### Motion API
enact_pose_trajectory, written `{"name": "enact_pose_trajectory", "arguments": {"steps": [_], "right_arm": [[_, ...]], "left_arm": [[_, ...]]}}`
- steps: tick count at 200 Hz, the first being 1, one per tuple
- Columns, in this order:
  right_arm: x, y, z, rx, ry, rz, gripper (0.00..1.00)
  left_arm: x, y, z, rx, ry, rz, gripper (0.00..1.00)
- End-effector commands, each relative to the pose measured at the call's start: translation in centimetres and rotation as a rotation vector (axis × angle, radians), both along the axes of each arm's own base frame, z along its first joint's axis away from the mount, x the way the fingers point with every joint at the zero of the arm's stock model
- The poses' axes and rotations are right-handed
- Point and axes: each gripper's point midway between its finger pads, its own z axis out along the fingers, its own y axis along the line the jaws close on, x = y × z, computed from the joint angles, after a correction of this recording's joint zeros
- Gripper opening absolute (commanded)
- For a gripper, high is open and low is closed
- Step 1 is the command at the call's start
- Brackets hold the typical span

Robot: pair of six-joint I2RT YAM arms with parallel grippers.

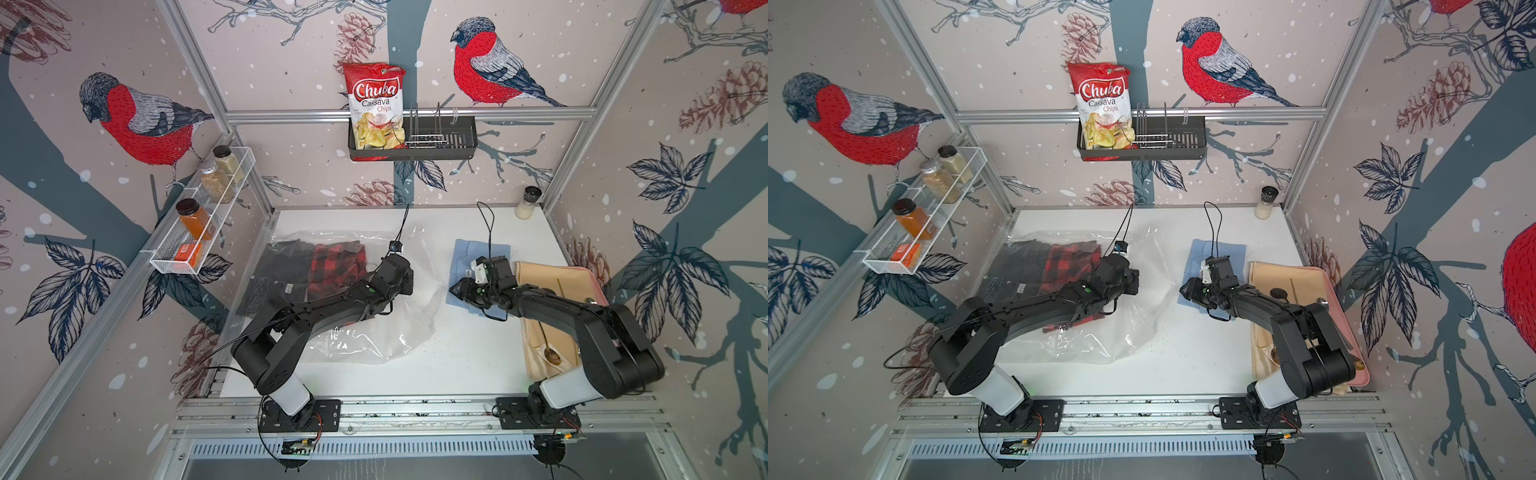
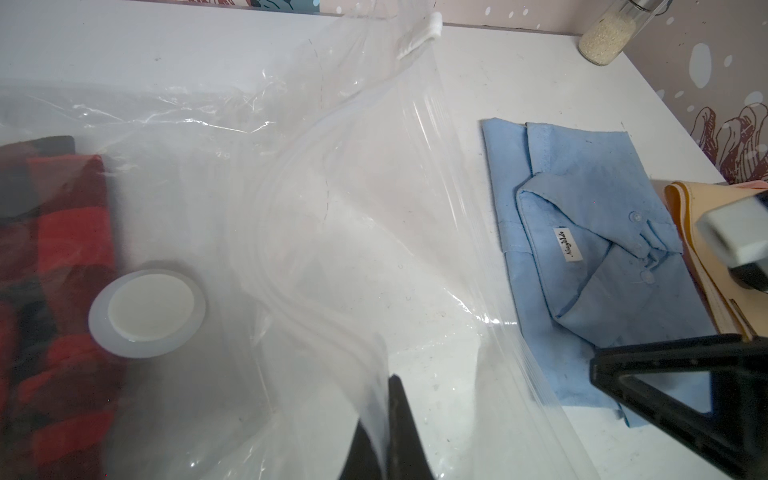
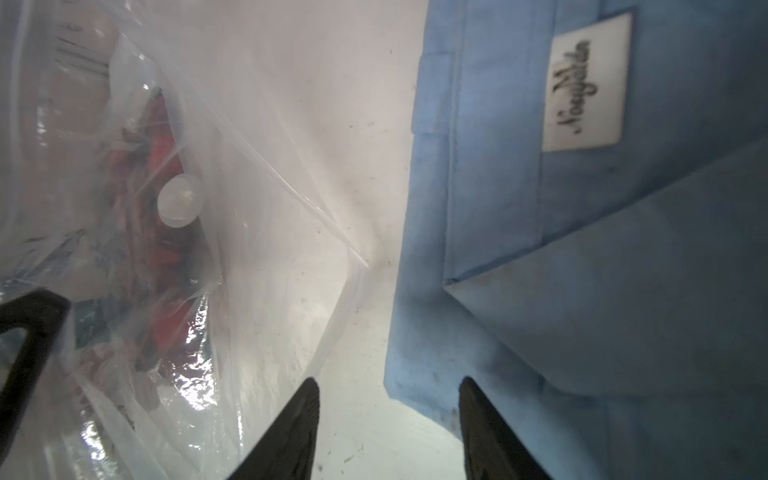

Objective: Place the folded shirt into the vacuum bag
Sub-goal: Pick up the shirt from the center of the board.

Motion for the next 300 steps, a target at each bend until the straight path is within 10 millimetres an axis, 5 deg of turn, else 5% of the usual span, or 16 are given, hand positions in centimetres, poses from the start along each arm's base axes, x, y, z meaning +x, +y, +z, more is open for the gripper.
{"name": "enact_pose_trajectory", "arguments": {"steps": [1,44,75,102,151,183,247,300], "right_arm": [[-1.2,-0.4,-2.2,-0.063,0.049,0.021,0.53],[-7.4,-3.1,-5.3,-0.206,0.135,-0.025,0.53],[-10.3,-4.3,-4.4,-0.223,0.122,-0.079,0.53],[-10.2,-4.2,-1.6,-0.163,0.045,-0.096,0.53],[-4.7,-3.6,6.6,-0.143,-0.209,-0.093,0.55],[0.3,-3.3,8.8,-0.228,-0.255,-0.052,0.55],[9.4,0.3,4.6,-0.399,-0.212,0.066,0.48],[13.0,1.4,1.3,-0.568,-0.186,0.084,0.46]], "left_arm": [[0.4,0.1,0.4,0.017,-0.025,0.006,0.0],[0.3,-0.4,0.7,0.016,-0.029,-0.013,0.0],[0.1,-1.9,0.2,0.019,-0.023,-0.051,0.0],[0.0,-3.8,-0.7,0.033,-0.016,-0.08,0.0],[0.7,-4.9,-2.5,0.051,-0.006,-0.07,0.0],[0.9,-4.5,-3.0,0.074,-0.005,-0.053,0.0],[0.9,-3.0,-2.5,0.095,-0.017,-0.029,0.0],[0.8,-3.2,-2.0,0.08,-0.021,-0.04,0.0]]}}
